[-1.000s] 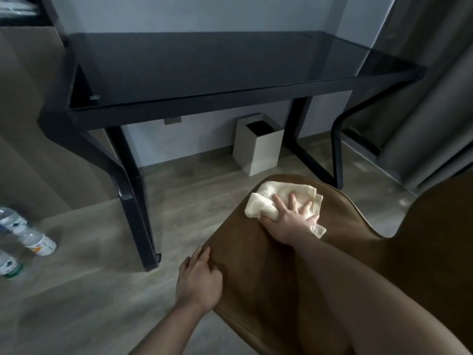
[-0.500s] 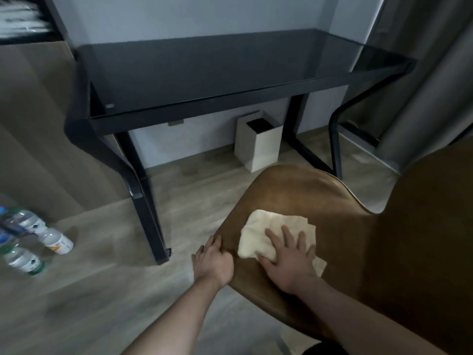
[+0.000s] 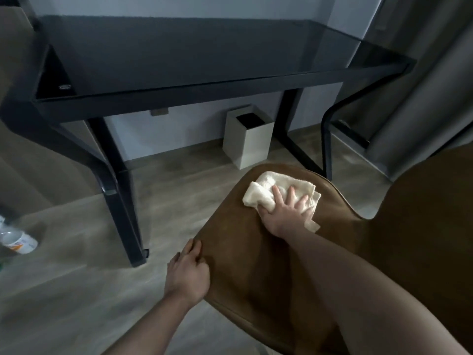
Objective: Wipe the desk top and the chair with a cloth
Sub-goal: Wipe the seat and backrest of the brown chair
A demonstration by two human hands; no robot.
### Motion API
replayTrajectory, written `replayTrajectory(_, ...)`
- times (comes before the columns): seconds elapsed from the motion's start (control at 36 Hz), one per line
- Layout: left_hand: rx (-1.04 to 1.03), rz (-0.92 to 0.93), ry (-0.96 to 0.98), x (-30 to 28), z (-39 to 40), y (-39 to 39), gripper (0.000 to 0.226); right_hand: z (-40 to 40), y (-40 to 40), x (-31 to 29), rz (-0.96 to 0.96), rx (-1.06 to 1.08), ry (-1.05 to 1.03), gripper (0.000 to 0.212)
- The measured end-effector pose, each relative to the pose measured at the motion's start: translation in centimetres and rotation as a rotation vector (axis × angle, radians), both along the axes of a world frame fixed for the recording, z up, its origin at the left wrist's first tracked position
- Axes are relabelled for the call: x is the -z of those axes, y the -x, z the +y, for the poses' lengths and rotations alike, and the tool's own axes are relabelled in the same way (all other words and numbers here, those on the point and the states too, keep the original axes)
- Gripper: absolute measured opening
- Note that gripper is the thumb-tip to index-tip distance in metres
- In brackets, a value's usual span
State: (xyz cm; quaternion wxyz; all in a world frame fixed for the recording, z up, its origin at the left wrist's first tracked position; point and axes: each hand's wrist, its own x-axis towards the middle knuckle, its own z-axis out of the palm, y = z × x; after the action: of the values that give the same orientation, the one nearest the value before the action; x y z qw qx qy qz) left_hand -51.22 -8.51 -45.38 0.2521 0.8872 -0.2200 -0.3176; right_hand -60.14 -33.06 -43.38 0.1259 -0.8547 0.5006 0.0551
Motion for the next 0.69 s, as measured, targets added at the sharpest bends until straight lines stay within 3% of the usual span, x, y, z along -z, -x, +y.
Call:
replayTrajectory(0.25,0.052,-0.023,-0.064,-1.8,0.4,0.5,0.061,0.5,2.1,-1.9,0.068,-0.005,0.014,0.079)
replayTrajectory(0.39,0.107,-0.032,-0.13,-2.5,0.3,0.8,0.064,1.9,8.0,-2.7,0.045,0.228,-0.115,0.075)
replayTrajectory(0.47,0.127,-0.036,-0.154,-3.0,0.3,0.9,0.064,4.7,10.0,-3.1,0.105,0.327,-0.18,0.075)
replayTrajectory(0.69,0.124,0.005,-0.163,-4.3,0.7,0.8,0.066,13.1,10.5,-2.0,0.105,0.272,-0.265,0.078)
